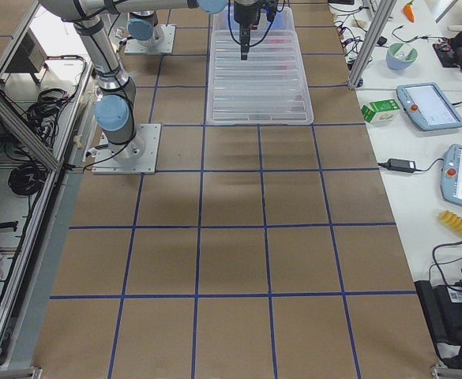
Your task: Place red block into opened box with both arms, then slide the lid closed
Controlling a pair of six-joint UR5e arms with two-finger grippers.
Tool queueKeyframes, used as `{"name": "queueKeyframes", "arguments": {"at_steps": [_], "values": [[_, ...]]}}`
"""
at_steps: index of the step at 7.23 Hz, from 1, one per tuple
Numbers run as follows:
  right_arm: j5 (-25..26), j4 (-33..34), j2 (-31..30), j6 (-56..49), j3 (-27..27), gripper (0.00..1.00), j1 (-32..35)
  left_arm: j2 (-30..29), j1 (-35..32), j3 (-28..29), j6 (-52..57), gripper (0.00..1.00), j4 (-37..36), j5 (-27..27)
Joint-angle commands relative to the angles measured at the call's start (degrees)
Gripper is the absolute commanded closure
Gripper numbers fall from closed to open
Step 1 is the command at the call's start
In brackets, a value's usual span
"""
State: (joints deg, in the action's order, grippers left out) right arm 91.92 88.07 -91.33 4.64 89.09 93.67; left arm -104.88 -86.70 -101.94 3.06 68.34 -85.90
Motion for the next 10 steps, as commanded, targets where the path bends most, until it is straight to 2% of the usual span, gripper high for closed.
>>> {"name": "queueKeyframes", "arguments": {"at_steps": [1, 6, 7, 8, 9, 10], "values": [[-0.3, -0.4, 0.0, -0.3, 0.9, 0.00, -0.8, -0.9, 0.1, -3.0, -3.0, 1.00, -1.9, 0.0], [-0.5, 0.4, 0.2, -2.3, 0.7, 0.00, -1.4, -2.8, 0.7, -6.8, -3.1, 1.00, -5.8, -0.9], [-0.9, 0.7, 0.5, -4.8, 0.3, 0.00, -4.1, -3.8, 0.7, -6.9, -3.1, 0.71, -5.9, -0.9], [-1.4, 0.4, 0.8, -7.2, 0.2, 0.00, -9.2, -4.3, 0.7, -6.6, -3.1, 0.31, -7.5, -0.9], [-1.2, 0.4, 0.8, -14.1, 0.5, 0.00, -14.2, -3.0, 0.8, -6.0, -3.3, 0.08, -8.1, -1.0], [-1.4, 0.5, 0.9, -25.0, 0.8, 0.00, -20.0, -1.6, 0.3, -4.4, -3.4, 0.00, -8.1, -1.1]]}}
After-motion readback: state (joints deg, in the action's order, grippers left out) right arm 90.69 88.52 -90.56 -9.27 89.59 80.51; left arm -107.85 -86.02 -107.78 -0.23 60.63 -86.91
